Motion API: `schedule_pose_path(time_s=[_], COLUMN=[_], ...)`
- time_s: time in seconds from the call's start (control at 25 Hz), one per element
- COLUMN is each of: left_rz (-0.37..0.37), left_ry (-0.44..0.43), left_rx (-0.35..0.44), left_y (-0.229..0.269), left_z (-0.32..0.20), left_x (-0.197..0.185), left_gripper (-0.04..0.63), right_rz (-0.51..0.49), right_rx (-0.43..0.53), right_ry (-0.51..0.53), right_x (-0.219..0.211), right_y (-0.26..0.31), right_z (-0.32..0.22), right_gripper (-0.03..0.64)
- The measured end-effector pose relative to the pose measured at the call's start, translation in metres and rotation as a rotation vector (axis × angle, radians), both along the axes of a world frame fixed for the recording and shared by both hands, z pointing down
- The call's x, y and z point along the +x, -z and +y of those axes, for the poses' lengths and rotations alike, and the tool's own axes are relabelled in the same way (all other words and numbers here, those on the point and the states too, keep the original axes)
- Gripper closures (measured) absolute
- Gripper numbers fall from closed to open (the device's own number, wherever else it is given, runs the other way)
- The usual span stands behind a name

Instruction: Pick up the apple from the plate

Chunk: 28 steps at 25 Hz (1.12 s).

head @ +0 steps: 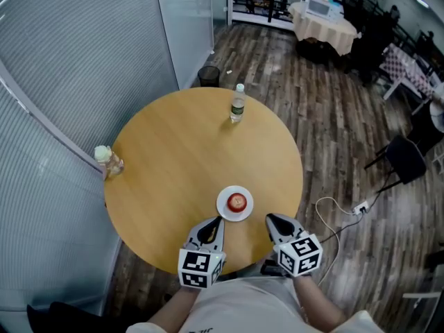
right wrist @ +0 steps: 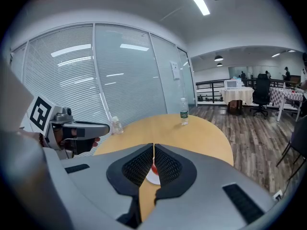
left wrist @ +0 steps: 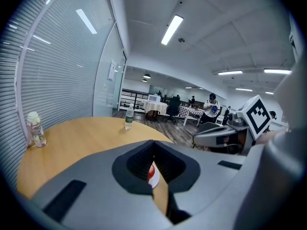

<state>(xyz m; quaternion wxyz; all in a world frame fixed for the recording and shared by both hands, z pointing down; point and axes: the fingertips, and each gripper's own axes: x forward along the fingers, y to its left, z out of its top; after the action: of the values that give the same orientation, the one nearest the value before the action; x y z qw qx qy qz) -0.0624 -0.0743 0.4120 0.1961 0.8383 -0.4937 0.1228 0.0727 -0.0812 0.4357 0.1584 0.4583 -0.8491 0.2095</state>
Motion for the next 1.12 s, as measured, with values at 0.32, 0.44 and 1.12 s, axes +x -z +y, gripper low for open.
schedule_pose_path(time_s=[0.32,0.44,1.12], left_rz=[-0.003,-0.010,-0.075], left_ry=[0.040,0.054,0.030], left_rx=[-0.019,-0.029,-0.115], left_y=[-0.007,-0.013,-0.074], left_z=[-0.008,-0.013,-0.032], left_x=[0.007,0.005,0.010], left_gripper=[0.592,0.592,0.592], right_rz=[-0.005,-0.011,-0.012], right_rx=[-0.010,-0.015,-0.094], right_ry=[0.004,0.005,0.022], right_x=[0.014,0.015,0.006], right_y=[-0.003,-0.005,-0.050], right_z=[-0.016,-0.020,-0.036], right_gripper=[0.584,0.584,0.584])
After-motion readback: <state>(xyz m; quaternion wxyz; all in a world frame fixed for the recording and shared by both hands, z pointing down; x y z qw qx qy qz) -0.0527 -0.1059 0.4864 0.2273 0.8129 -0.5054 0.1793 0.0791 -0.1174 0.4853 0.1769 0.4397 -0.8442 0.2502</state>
